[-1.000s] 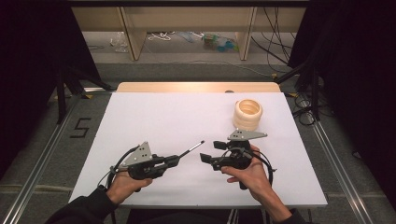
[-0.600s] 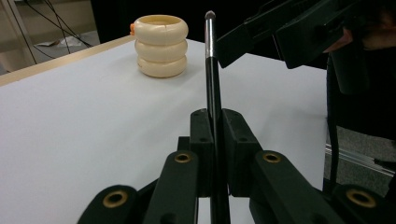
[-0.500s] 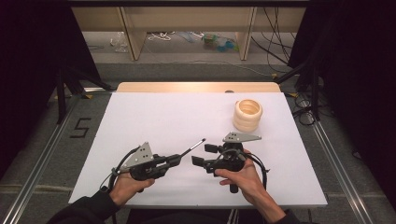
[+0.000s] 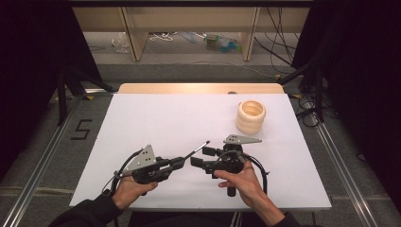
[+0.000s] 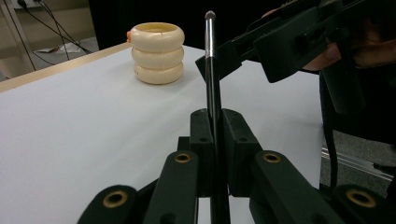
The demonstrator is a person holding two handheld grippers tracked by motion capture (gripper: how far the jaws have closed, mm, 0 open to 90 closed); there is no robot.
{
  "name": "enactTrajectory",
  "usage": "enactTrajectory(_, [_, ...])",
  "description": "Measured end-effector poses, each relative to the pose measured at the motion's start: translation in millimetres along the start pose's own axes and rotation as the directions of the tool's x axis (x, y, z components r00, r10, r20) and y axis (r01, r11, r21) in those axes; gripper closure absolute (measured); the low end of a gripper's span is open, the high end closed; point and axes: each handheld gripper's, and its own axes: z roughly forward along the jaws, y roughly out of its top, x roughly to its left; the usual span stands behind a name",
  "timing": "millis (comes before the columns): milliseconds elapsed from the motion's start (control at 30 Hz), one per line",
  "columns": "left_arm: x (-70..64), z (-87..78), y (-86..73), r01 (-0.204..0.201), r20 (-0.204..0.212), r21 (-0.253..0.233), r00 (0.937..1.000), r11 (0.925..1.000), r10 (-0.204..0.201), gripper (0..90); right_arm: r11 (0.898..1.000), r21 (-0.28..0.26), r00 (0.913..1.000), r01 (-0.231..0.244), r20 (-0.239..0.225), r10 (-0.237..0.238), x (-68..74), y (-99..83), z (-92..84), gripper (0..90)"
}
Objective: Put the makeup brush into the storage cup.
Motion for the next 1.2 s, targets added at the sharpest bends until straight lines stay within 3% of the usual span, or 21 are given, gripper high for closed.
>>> enactTrajectory(333, [-3.3,0.8,0.5,-0.005,0.007,-0.005,1.0000,1.0000,0.005,83.4,1.000,-0.015,0.9996,-0.005,-0.027,0.005,-0.5,-0.6,6.0,33.7])
enactTrajectory(600, [-5.6,0.9,0.5,0.009,0.008,-0.011,0.9999,0.9999,-0.009,83.4,0.999,-0.024,0.9983,-0.032,-0.048,0.031,-1.7,-1.8,9.0,40.9])
enactTrajectory(833, [-5.7,0.8,1.0,-0.007,0.011,-0.016,0.9999,0.9998,0.007,83.4,0.997,-0.037,0.9951,-0.072,-0.071,0.069,-1.7,-1.0,9.1,45.6])
enactTrajectory(1067, [-7.1,0.9,1.2,0.004,0.011,-0.019,0.9999,0.9998,-0.004,83.4,0.996,-0.045,0.9936,-0.080,-0.083,0.076,-2.1,-0.9,10.1,52.0])
enactTrajectory(1200, [-6.5,1.1,1.4,-0.013,0.018,-0.015,0.9997,0.9998,0.013,83.4,0.995,-0.037,0.9915,-0.089,-0.099,0.085,-1.1,-1.3,9.9,54.8])
